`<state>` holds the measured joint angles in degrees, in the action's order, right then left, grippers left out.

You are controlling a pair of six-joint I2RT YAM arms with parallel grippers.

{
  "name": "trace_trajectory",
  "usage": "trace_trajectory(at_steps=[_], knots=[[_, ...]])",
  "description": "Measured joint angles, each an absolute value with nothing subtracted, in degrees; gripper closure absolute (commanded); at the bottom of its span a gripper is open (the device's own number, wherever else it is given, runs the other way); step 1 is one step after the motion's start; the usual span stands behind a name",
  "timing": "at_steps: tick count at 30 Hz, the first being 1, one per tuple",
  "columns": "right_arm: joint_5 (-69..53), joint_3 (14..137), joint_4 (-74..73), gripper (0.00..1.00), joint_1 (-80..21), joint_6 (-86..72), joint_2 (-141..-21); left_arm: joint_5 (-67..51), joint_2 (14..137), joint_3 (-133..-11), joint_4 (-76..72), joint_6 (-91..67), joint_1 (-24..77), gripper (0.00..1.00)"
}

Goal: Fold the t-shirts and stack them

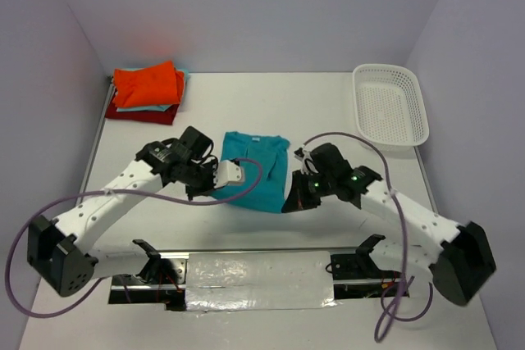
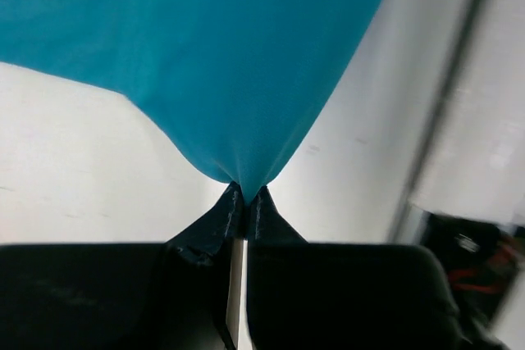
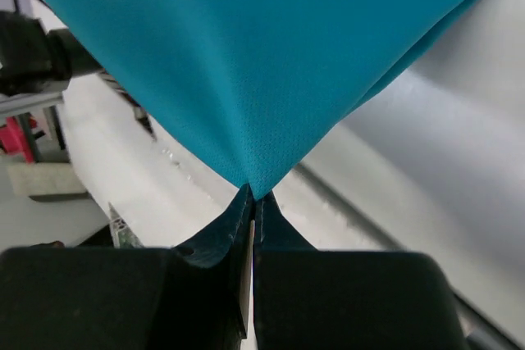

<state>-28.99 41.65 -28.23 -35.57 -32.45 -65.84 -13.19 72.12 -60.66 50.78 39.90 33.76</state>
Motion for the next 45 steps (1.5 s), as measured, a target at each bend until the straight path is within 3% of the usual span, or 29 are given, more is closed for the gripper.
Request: trace_trajectory(at_steps=[4,7,18,23,27,29,30,31,34,35,40,45], knots=[[-29.1,40.2,-33.5,1.0,-36.2,-36.4,-55.4,-17.3,67.6,-63.0,58.9,37.6,34.8,1.0],[-28.4,43.7,-36.9,1.0,-35.8,-37.0,-55.5,-18.5,69.6,-67.5,61.2,35.8,34.6,1.0],[-28.4,55.6,-35.3,1.0,-21.9,-32.4,-77.4,-19.7,90.7,-80.0,56.1,31.7,22.1,1.0],[-28.1,63.3,-33.4,1.0,-20.2,-30.4,-88.2,-18.4,97.3,-85.5,52.1,29.9,20.7,0.99],[-26.9,68.9,-31.9,1.0,-18.9,-30.2,-96.4,-16.1,103.2,-88.6,49.3,27.6,20.0,0.86],[-26.1,70.0,-30.5,0.91,-17.9,-30.7,-99.7,-14.8,106.5,-89.6,47.7,25.8,19.7,0.77],[-25.8,70.3,-29.8,0.73,-17.4,-31.2,-101.0,-14.2,108.5,-90.3,46.9,24.9,19.5,0.75],[-25.7,70.6,-29.1,0.67,-16.9,-31.8,-102.4,-13.6,110.6,-91.3,46.1,23.6,19.4,0.71],[-24.0,75.5,-29.0,0.59,-15.6,-32.3,-108.2,-10.6,116.1,-94.8,44.4,20.1,18.3,0.55],[-23.3,78.3,-29.0,0.58,-15.4,-32.2,-110.4,-9.8,118.4,-97.1,44.3,19.2,17.3,0.54],[-17.6,98.6,-31.2,0.61,-14.8,-29.3,-121.6,-6.5,125.7,-109.1,43.8,12.8,11.3,0.53],[-14.5,99.5,-29.7,0.74,-15.4,-25.0,-118.5,-4.8,126.3,-115.0,42.9,8.8,6.7,0.62]])
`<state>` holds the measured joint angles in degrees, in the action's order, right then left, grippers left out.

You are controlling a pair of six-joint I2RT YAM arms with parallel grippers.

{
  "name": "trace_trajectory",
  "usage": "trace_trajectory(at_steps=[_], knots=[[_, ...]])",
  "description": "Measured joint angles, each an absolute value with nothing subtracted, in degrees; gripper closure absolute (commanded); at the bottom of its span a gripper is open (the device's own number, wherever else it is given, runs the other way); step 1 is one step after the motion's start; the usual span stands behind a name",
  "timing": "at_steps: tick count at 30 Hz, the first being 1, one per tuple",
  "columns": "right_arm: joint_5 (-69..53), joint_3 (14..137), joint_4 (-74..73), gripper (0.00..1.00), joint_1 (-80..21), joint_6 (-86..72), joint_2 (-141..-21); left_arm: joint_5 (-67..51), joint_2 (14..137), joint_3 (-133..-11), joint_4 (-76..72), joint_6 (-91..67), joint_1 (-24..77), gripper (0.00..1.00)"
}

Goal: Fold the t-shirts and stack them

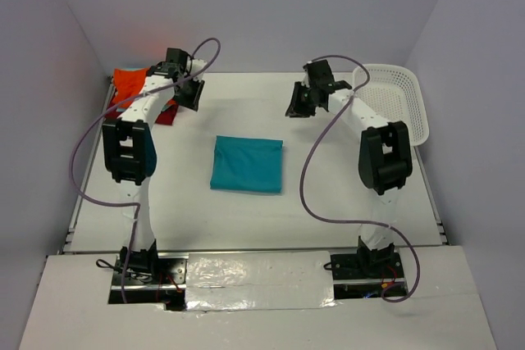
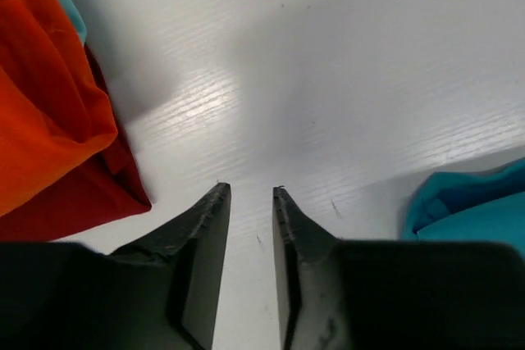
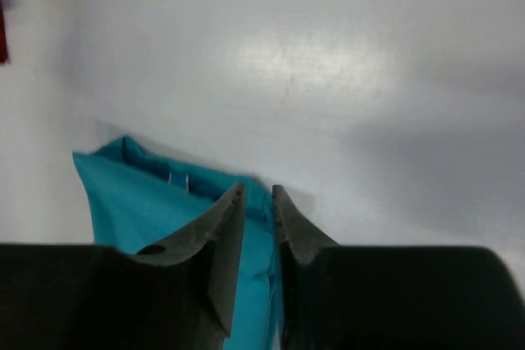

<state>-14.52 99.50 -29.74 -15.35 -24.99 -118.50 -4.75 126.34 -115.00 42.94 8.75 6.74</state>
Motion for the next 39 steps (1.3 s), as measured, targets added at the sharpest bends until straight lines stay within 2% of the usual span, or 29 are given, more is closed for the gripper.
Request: trace_trajectory(at_steps=[1,4,8,11,16,20,25,31,33,34,36,37,38,39], knots=[[-14.0,96.2,-28.6,0.83,-15.9,-24.3,-116.2,-5.2,125.4,-114.3,42.3,8.4,6.3,0.64],[-14.0,84.2,-25.9,1.0,-18.7,-23.4,-107.0,-9.5,118.7,-105.6,39.9,8.7,6.7,0.68],[-17.6,74.5,-21.5,1.0,-23.2,-24.7,-99.6,-15.5,107.0,-92.3,38.3,9.8,11.6,0.75],[-19.7,73.5,-18.6,1.0,-24.1,-26.2,-101.3,-20.6,104.8,-90.2,38.1,10.6,16.6,0.77],[-20.5,74.6,-16.0,1.0,-23.2,-28.6,-110.5,-23.6,113.1,-92.3,39.0,10.7,19.0,0.77],[-20.9,77.1,-15.6,1.0,-22.4,-31.0,-117.6,-20.1,120.8,-93.2,39.3,10.3,17.8,0.76],[-20.7,82.0,-15.1,1.0,-21.5,-32.7,-120.4,-16.2,124.0,-99.0,39.6,8.4,15.7,0.66],[-20.5,87.5,-16.0,1.0,-21.2,-33.4,-124.4,-11.3,126.2,-107.9,38.1,5.8,12.0,0.61],[-19.6,90.0,-17.6,0.89,-21.1,-33.1,-124.9,-9.8,126.5,-110.6,37.7,4.9,10.5,0.6],[-18.9,91.2,-18.5,0.74,-21.0,-32.9,-124.9,-9.6,126.5,-111.3,37.4,4.2,9.8,0.59],[-17.3,93.5,-20.0,0.59,-20.8,-31.9,-124.6,-9.9,125.7,-111.6,36.3,2.4,7.5,0.58],[-16.4,94.1,-20.5,0.55,-20.7,-31.5,-124.1,-10.8,124.8,-110.6,35.6,1.5,6.3,0.56],[-15.5,94.2,-21.1,0.52,-20.6,-31.2,-123.2,-11.5,123.5,-108.9,35.1,1.0,5.4,0.5],[-14.5,94.1,-22.0,0.46,-20.6,-30.8,-122.1,-12.3,121.9,-106.3,34.9,0.7,4.4,0.03]])
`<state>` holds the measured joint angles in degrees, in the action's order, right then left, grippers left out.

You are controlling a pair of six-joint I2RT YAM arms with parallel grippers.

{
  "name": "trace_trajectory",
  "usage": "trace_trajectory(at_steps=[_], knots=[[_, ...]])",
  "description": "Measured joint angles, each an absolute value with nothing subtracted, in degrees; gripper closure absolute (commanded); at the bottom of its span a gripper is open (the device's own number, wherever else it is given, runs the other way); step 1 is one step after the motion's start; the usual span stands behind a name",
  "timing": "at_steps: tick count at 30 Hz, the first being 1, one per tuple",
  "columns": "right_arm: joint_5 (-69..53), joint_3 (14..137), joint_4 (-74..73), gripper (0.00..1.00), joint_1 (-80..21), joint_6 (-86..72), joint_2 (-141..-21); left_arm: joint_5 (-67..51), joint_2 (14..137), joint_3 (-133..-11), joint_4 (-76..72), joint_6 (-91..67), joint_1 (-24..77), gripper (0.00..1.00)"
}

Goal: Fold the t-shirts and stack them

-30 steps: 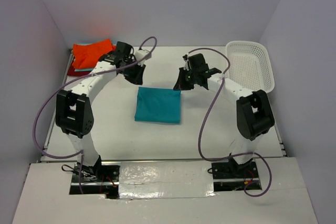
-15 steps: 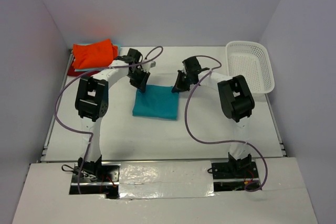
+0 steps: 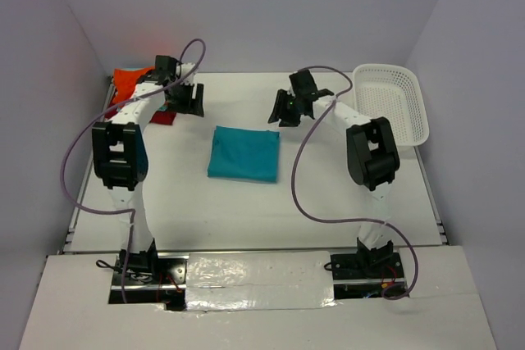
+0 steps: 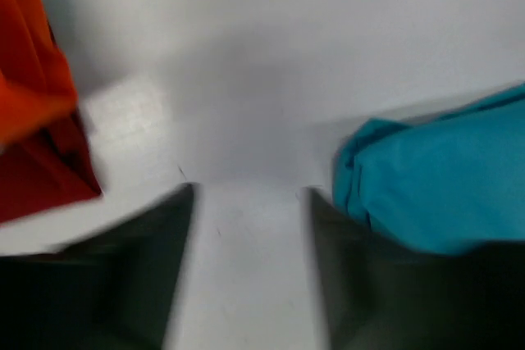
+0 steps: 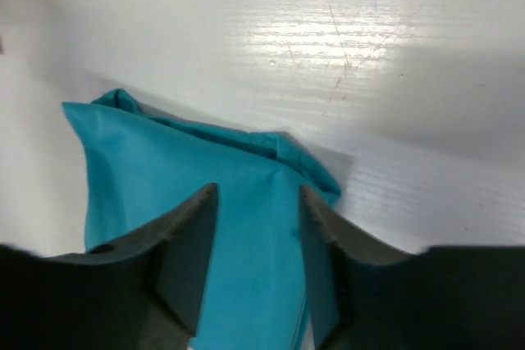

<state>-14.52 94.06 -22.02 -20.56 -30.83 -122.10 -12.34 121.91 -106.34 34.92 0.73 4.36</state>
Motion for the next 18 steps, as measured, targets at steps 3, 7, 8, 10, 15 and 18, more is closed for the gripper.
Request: trace_trajectory(at_steps=[3,7,8,10,15,18], knots=[[-12.1,90.9,-23.4,0.38,-20.6,-30.6,-116.5,-15.8,116.3,-97.4,34.7,-0.7,3.0,0.01],[-11.9,84.4,-24.6,0.39,-20.8,-31.0,-108.4,-20.7,110.1,-85.9,33.7,-2.0,5.5,0.01],[-12.1,82.9,-24.5,0.39,-20.9,-31.0,-107.4,-21.4,109.4,-83.9,33.3,-2.2,6.2,0.01],[-13.0,80.7,-23.9,0.4,-21.4,-31.4,-106.8,-23.2,109.0,-81.2,32.0,-3.3,7.6,0.01],[-16.1,72.0,-22.1,0.41,-23.0,-34.0,-109.2,-27.0,109.0,-78.1,28.8,-6.2,8.3,0.01],[-18.8,70.0,-20.9,0.42,-23.4,-36.0,-110.5,-26.4,109.1,-78.0,27.4,-7.1,9.0,0.01]])
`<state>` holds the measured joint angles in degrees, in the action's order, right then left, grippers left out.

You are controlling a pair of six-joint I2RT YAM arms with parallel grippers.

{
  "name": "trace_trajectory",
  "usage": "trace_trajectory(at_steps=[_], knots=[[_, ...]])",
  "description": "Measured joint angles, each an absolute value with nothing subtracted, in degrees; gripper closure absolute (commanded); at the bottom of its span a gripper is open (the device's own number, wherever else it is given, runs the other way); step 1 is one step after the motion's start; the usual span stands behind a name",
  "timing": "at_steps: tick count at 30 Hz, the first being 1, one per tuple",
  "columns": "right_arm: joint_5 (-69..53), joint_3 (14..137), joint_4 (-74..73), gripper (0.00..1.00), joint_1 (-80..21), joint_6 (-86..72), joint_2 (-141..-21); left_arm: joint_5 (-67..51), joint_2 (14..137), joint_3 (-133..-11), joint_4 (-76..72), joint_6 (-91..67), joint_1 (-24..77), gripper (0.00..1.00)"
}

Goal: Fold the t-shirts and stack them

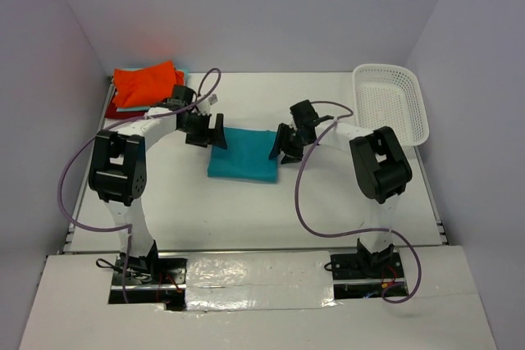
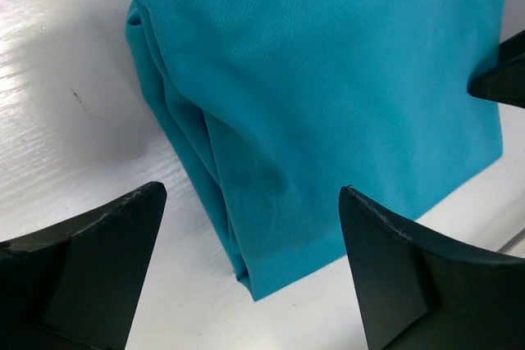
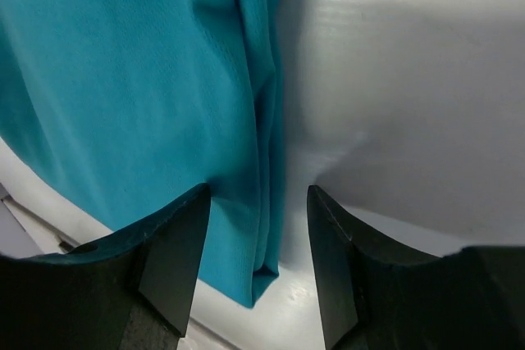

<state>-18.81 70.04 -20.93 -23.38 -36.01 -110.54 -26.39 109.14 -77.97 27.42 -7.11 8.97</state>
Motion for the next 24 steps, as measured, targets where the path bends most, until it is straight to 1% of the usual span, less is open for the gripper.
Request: trace_trajectory(at_steps=[4,5,7,8,10,11,16,20,21,22,24], knots=[[-20.0,69.8,-18.4,0.44,-23.5,-36.5,-111.0,-24.0,111.0,-77.5,26.4,-8.0,9.9,0.02],[-20.2,69.7,-18.1,0.44,-23.5,-36.6,-111.0,-23.9,111.5,-76.7,26.0,-8.1,9.9,0.07],[-20.9,69.7,-17.3,0.44,-23.6,-36.7,-111.4,-25.4,111.9,-75.5,24.8,-9.2,9.4,0.16],[-21.3,69.7,-16.7,0.45,-23.6,-36.9,-111.5,-26.1,111.9,-75.2,24.0,-9.7,9.2,0.25],[-22.1,69.6,-15.6,0.45,-23.8,-37.3,-111.9,-28.3,112.5,-74.6,22.6,-10.8,8.6,0.34],[-22.5,69.5,-14.9,0.45,-23.8,-37.6,-112.0,-29.8,113.1,-74.6,22.1,-11.2,8.1,0.4],[-24.2,68.0,-11.9,0.46,-23.9,-38.7,-112.0,-38.3,116.0,-74.6,18.9,-14.0,7.4,0.43],[-25.1,67.0,-9.8,0.46,-23.9,-39.7,-112.0,-46.0,118.7,-74.3,15.7,-16.8,6.9,0.41],[-25.3,66.9,-9.4,0.47,-23.9,-39.9,-112.0,-47.7,119.2,-74.3,15.2,-17.2,6.8,0.47],[-25.4,66.7,-9.1,0.47,-23.9,-40.0,-112.0,-48.5,119.6,-74.3,14.8,-17.4,6.7,0.58],[-25.6,66.5,-8.5,0.47,-23.9,-40.3,-112.0,-48.9,120.4,-74.1,14.2,-18.3,6.7,1.0]])
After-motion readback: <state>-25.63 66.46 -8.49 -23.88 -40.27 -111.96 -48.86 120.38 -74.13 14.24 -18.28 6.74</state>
